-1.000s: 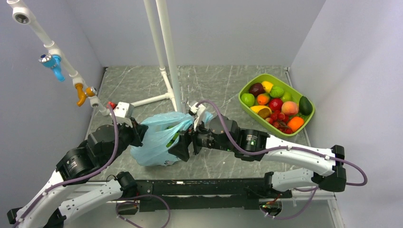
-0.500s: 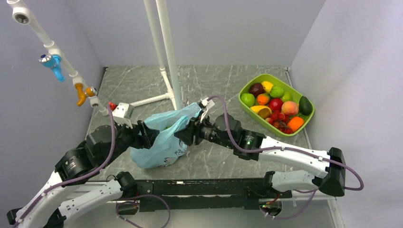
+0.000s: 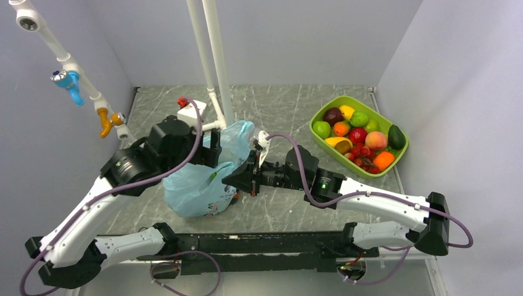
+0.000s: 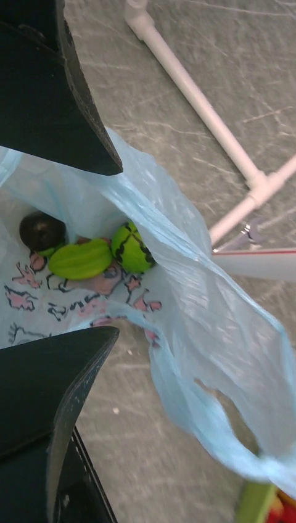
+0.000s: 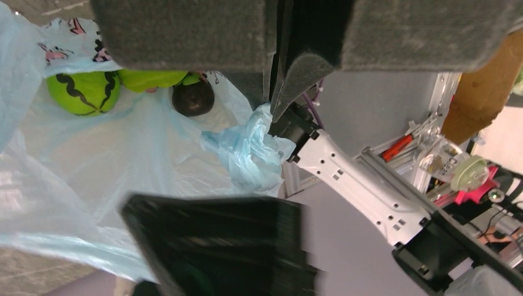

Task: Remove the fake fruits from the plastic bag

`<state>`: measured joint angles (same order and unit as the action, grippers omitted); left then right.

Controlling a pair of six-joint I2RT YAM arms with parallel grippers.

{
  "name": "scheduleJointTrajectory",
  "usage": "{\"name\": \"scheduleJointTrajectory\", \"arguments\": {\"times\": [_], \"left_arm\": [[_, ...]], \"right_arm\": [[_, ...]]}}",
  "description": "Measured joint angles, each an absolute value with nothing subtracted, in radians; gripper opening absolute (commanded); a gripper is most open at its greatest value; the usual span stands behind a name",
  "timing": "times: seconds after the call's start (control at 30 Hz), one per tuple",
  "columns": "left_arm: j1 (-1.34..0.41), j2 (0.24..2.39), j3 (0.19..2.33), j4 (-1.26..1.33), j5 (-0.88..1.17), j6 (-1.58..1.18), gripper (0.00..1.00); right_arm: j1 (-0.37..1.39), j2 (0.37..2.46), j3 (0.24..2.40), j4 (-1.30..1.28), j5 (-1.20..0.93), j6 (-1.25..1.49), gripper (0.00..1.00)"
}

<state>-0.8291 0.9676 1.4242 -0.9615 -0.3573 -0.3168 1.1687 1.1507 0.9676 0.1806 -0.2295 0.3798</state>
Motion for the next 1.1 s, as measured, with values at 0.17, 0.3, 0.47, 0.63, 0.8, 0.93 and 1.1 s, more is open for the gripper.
{"name": "scheduleJointTrajectory", "arguments": {"times": [0.17,0.3,0.47,0.63,0.8,0.93,1.1], "left_arm": [[-0.753,0.975,1.348,-0.974,-0.3,-0.274,0.99],[-0.715,0.929,1.321,-0.971,-0.273,-0.25,0.98],[-0.707,0.907,1.317,-0.966,-0.267,-0.219,0.99],[-0.705,0.894,1.353,-0.97,-0.264,-0.174,0.99],[-0.705,0.845,1.379,-0.941,-0.309,-0.15,0.99],[-0.703,0.787,1.332,-0.937,-0.302,-0.134,1.0],[-0.701,0.839,1.272,-0.932,-0.294,-0.134,0.96]], "right_arm": [[1.169,1.132,0.928,0.213,-0.322,0.342,0.0],[1.173,1.134,0.916,0.222,-0.422,0.319,0.0],[1.202,1.146,0.916,0.223,-0.501,0.292,0.0],[1.223,1.153,0.902,0.23,-0.582,0.289,0.0],[1.234,1.182,0.891,0.234,-0.627,0.283,0.0],[1.239,1.192,0.889,0.233,-0.637,0.275,0.0],[1.248,1.193,0.894,0.221,-0.636,0.256,0.0]]}}
